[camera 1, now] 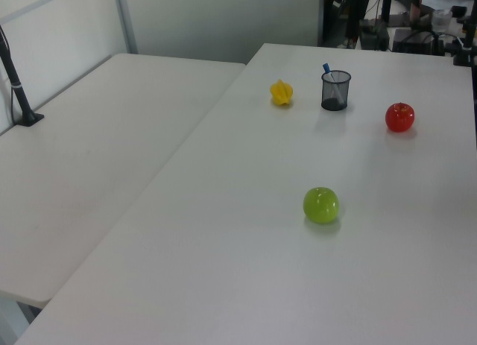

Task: Take marker pen
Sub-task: 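Move the open gripper over the black mesh pen cup, then lower the gripper and close it on the blue-capped marker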

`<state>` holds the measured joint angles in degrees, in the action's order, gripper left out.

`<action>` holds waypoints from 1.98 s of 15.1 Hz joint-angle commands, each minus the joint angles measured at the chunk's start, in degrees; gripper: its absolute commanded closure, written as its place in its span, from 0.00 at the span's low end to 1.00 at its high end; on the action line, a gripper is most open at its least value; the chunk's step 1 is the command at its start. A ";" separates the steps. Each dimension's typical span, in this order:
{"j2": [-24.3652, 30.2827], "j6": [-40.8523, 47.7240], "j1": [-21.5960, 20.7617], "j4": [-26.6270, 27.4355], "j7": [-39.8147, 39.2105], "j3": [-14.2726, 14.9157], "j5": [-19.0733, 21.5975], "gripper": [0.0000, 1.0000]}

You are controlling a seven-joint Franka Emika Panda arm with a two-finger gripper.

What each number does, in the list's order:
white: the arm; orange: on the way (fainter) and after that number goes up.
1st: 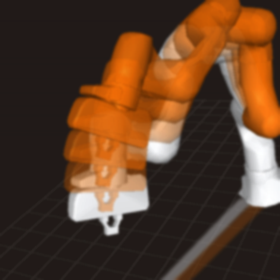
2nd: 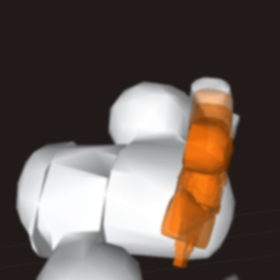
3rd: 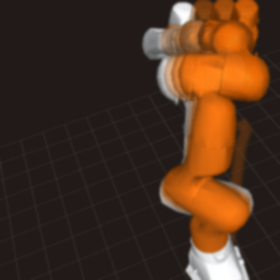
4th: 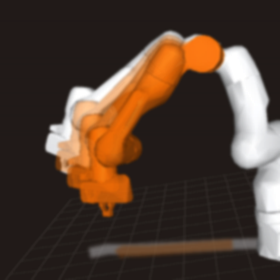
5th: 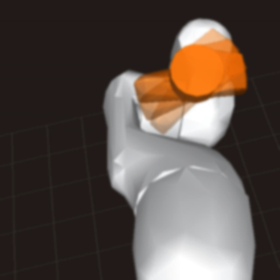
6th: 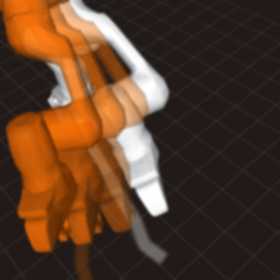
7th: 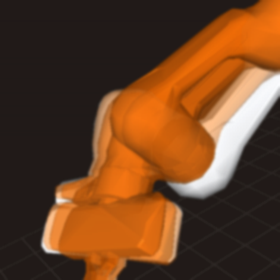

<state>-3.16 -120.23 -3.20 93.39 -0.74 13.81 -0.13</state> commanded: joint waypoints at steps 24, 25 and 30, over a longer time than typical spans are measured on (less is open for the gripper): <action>-20.13 -34.01 5.13 6.54 -1.19 4.64 -3.30 0.30; -20.48 -34.01 5.13 6.54 -1.19 4.64 -4.17 0.38; -21.45 -34.01 5.13 6.63 -1.19 4.64 -5.06 0.45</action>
<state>-24.76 -152.61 2.16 98.56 -1.00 18.05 -4.23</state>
